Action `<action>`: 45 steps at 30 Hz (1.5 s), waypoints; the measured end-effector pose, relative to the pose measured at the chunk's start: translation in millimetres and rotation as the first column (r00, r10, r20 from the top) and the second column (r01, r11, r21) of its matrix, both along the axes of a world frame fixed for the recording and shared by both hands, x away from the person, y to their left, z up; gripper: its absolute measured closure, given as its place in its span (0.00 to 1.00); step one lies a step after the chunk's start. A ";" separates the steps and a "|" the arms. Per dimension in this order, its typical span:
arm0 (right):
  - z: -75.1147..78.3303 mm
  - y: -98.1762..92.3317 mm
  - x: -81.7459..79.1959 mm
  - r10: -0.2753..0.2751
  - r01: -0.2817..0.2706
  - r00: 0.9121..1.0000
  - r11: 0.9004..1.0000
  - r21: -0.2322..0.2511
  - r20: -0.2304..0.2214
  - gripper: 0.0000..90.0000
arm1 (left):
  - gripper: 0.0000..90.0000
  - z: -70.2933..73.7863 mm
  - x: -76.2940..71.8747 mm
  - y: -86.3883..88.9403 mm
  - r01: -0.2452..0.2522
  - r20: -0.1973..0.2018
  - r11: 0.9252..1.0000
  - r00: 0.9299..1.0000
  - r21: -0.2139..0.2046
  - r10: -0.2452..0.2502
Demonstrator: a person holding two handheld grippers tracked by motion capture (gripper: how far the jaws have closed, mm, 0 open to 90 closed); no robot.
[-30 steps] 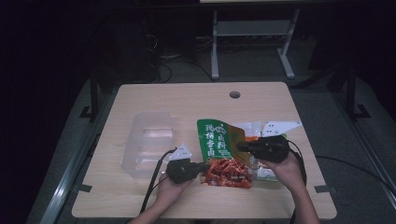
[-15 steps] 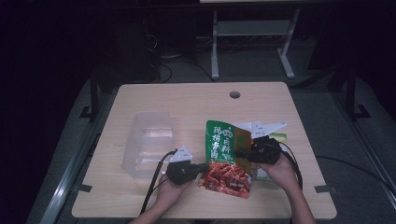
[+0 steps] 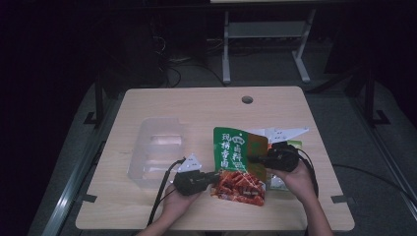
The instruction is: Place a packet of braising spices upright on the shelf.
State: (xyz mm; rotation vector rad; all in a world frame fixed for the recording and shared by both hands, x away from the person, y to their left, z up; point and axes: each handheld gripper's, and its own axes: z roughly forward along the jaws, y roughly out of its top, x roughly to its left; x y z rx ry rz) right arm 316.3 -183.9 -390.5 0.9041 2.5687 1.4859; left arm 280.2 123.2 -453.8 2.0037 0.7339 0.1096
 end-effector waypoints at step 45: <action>92.2 45.6 20.4 0.035 -0.038 0.986 0.999 0.013 0.165 1.00 | 0.31 28.0 -42.4 16.4 0.080 0.118 0.997 0.990 0.003 -0.080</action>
